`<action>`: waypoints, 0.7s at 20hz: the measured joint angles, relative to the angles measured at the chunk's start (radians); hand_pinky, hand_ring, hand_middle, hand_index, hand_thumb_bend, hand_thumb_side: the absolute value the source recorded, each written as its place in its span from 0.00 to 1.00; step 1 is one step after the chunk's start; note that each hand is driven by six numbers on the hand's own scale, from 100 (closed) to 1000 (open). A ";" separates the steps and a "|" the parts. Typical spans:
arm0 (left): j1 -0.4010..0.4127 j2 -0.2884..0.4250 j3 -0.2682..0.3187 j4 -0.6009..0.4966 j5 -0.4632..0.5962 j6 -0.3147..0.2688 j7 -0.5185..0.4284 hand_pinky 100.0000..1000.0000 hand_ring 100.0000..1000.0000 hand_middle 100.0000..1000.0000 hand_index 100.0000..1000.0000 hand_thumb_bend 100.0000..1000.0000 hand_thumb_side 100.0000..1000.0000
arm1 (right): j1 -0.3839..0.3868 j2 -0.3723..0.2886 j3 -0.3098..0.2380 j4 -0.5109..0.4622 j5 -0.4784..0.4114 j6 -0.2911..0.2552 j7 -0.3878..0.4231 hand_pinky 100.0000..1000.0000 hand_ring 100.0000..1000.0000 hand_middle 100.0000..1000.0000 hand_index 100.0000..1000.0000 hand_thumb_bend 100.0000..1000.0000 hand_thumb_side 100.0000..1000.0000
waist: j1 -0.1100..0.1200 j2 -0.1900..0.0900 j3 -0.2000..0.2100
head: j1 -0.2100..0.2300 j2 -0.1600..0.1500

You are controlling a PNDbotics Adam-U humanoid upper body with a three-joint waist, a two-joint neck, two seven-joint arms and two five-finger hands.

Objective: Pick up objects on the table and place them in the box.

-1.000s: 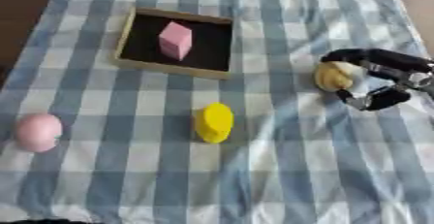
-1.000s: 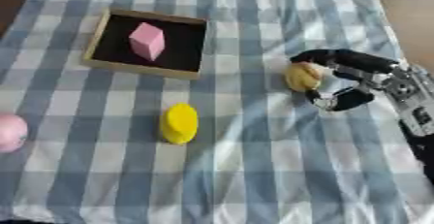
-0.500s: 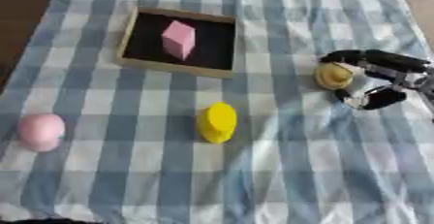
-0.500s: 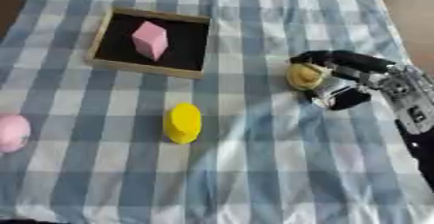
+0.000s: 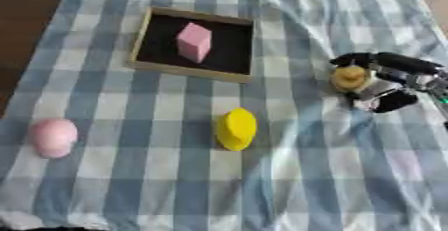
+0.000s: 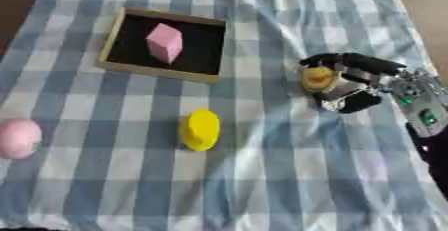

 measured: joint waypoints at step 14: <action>0.000 0.000 0.000 0.000 0.000 0.000 -0.001 0.78 0.97 0.81 0.82 0.00 0.52 | 0.002 -0.003 -0.001 -0.041 -0.085 0.032 0.032 1.00 1.00 0.44 0.89 0.00 0.17 | 0.000 0.000 -0.005 | 0.000 0.000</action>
